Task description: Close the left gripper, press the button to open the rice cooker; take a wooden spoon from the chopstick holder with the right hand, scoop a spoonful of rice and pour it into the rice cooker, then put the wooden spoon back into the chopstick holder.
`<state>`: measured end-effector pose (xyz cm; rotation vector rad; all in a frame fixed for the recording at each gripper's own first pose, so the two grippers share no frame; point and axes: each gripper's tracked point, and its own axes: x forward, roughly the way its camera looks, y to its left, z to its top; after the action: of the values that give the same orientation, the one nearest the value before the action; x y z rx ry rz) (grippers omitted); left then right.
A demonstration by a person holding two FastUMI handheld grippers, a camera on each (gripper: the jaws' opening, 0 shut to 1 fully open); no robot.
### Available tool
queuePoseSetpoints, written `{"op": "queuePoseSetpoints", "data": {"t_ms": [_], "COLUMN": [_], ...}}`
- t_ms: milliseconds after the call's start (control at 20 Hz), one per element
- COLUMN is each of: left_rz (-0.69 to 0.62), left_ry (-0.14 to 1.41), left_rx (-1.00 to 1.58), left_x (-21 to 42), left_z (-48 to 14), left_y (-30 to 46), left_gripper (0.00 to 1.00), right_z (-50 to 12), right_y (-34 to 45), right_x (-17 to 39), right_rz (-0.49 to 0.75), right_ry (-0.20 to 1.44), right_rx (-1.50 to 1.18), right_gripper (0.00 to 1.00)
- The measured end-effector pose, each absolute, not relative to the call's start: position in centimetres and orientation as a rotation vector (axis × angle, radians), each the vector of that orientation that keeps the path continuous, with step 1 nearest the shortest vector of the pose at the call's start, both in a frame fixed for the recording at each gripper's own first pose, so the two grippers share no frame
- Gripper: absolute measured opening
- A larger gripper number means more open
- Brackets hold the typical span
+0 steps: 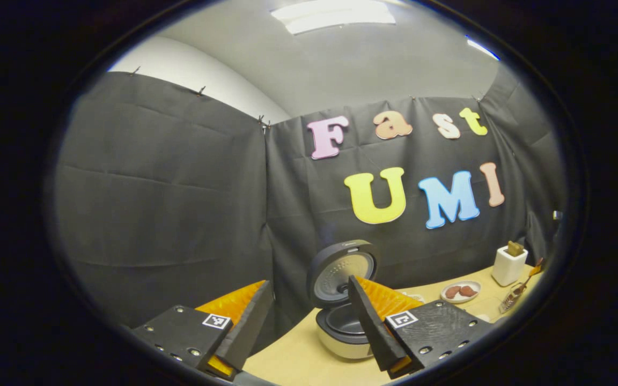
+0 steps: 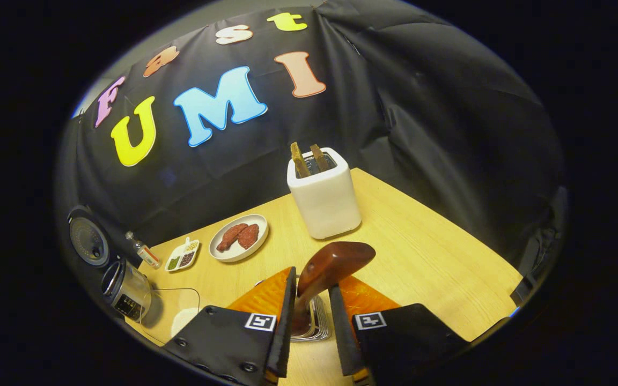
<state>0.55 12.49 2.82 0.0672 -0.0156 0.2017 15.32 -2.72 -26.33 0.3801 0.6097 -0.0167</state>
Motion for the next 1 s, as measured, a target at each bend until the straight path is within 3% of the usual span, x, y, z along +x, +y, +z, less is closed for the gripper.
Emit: {"op": "queuePoseSetpoints", "data": {"t_ms": [100,200,250,300,1000], "left_rz": [0.203,0.207,0.209,0.209,0.176], "left_ry": [-0.012,-0.011,-0.011,-0.011,-0.02], "left_rx": [0.059,0.056,0.054,0.053,-0.001], "left_x": [0.8,0.9,0.9,1.0,4.1], "left_z": [2.6,2.4,2.3,2.3,0.8], "left_y": [12.7,13.1,13.3,13.4,14.3], "left_gripper": [0.89,0.89,0.89,0.89,0.89], "right_z": [-27.2,-26.2,-26.0,-25.9,-14.7], "right_y": [-2.4,-1.1,-1.3,-1.5,3.7], "right_x": [15.8,15.8,15.6,15.5,15.1], "right_rz": [-0.005,0.036,0.015,0.012,0.084], "right_ry": [0.623,0.627,0.623,0.608,0.425], "right_rx": [0.393,0.431,0.404,0.368,0.074], "right_gripper": [0.39,0.22,0.22,0.11,0.1]}}
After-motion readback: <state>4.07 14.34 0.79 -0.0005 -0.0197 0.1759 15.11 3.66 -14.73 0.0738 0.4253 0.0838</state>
